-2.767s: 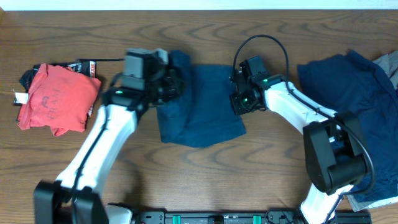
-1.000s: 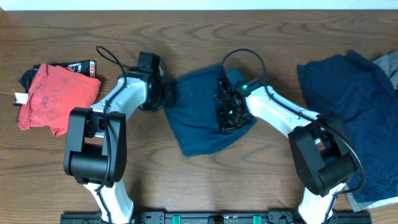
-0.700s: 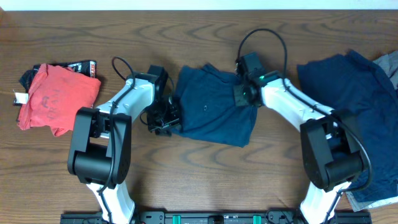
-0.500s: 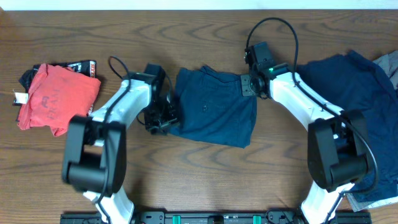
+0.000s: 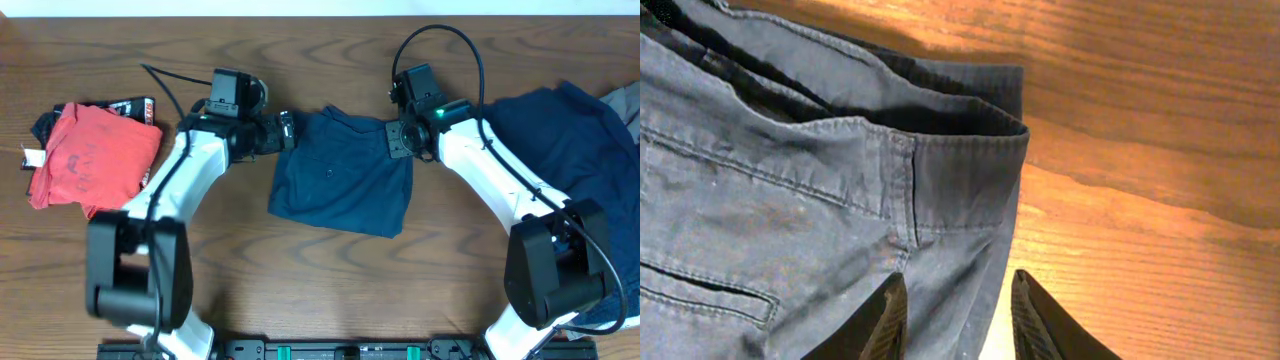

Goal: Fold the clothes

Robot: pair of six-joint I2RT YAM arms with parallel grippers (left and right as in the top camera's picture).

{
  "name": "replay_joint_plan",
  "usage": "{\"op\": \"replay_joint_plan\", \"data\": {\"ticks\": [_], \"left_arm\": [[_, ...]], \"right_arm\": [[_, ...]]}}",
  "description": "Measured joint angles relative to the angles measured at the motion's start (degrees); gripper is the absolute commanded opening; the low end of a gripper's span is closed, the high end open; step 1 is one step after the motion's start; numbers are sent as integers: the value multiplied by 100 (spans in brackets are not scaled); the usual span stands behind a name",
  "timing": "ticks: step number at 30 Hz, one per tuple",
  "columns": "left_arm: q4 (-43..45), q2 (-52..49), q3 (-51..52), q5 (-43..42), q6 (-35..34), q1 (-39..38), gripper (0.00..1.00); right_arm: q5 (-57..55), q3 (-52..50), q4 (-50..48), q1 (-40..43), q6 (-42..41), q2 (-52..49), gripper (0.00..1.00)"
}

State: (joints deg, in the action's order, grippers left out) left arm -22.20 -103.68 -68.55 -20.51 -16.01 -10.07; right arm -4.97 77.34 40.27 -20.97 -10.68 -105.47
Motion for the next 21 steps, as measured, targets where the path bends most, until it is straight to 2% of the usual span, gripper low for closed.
{"op": "replay_joint_plan", "data": {"ticks": [7,8,9,12,14,15,17,21], "left_arm": [[514,-883,-50,-946,109,-4,99],[511,-935,-52,-1097,109,-24,95],[553,-992,-70,-1349,129,-52,89],[568,-1139,-81,-1810,122,-216,59],[603,-1226,-79,-1952,111,-343,24],[667,-1287,-72,-2011,129,-413,12],[822,-1357,-55,-2129,127,-511,6],[907,-1344,-48,-2221,133,-542,6]], "right_arm": [[-4,2,153,0,0,0,33],[2,2,151,0,0,0,32],[4,2,151,0,0,0,33],[2,4,149,0,0,0,32],[2,4,155,0,0,0,32],[2,4,157,0,0,0,32],[4,4,175,0,2,0,30],[2,4,304,2,4,0,24]]}}
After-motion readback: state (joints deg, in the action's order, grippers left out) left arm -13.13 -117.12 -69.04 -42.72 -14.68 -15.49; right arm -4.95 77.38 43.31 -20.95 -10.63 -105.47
